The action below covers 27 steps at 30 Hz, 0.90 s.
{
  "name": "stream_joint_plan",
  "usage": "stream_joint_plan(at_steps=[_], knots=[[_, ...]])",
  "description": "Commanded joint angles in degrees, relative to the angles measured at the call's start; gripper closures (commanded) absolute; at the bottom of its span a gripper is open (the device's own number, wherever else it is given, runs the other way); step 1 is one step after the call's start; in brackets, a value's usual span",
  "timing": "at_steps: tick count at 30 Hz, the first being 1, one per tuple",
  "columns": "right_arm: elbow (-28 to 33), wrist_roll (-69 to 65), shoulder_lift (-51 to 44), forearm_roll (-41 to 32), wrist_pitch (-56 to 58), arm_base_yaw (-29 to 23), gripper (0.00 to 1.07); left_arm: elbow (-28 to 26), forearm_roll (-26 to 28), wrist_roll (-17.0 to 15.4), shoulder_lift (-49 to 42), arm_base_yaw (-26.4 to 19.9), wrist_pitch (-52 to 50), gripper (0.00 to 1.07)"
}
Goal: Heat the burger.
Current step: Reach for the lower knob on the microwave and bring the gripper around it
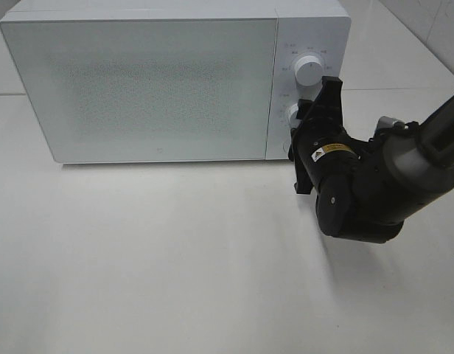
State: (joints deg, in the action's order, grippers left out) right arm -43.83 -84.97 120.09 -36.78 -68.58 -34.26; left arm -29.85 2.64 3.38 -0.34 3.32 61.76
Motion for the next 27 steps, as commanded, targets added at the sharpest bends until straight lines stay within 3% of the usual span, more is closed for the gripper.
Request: stream_joint_plan(at_steps=[1,14,27], knots=[[-2.18,-6.42,-0.8,10.83,-5.9,-0.57,1.07,0.11,0.46,-0.11,-0.97,-0.11,-0.52,0.09],[-2.18,-8.25,-0.8,10.43,-7.05,-0.57,1.07,0.11,0.46,-0.11,-0.97,-0.11,-0.52,0.09],[-2.18,0.4,-0.8,4.18,-10.71,-0.57,1.01,0.11,0.46,-0.11,-0.97,-0.11,-0.52,0.09]])
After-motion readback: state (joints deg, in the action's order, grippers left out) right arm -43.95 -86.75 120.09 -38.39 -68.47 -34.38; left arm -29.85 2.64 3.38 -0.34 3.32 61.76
